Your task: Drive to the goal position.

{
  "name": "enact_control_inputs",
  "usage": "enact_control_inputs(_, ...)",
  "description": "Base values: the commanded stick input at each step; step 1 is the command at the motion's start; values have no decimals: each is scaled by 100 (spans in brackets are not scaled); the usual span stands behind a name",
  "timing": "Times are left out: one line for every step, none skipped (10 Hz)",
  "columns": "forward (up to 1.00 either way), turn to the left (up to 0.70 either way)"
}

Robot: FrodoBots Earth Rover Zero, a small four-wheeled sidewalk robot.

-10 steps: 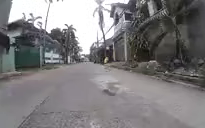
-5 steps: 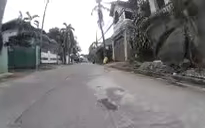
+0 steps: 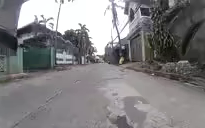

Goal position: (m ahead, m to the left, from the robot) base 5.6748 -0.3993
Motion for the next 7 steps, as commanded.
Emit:
enact_control_inputs(100,25)
enact_control_inputs(100,25)
enact_control_inputs(100,25)
enact_control_inputs(100,25)
enact_control_inputs(100,25)
enact_control_inputs(100,23)
enact_control_inputs(100,0)
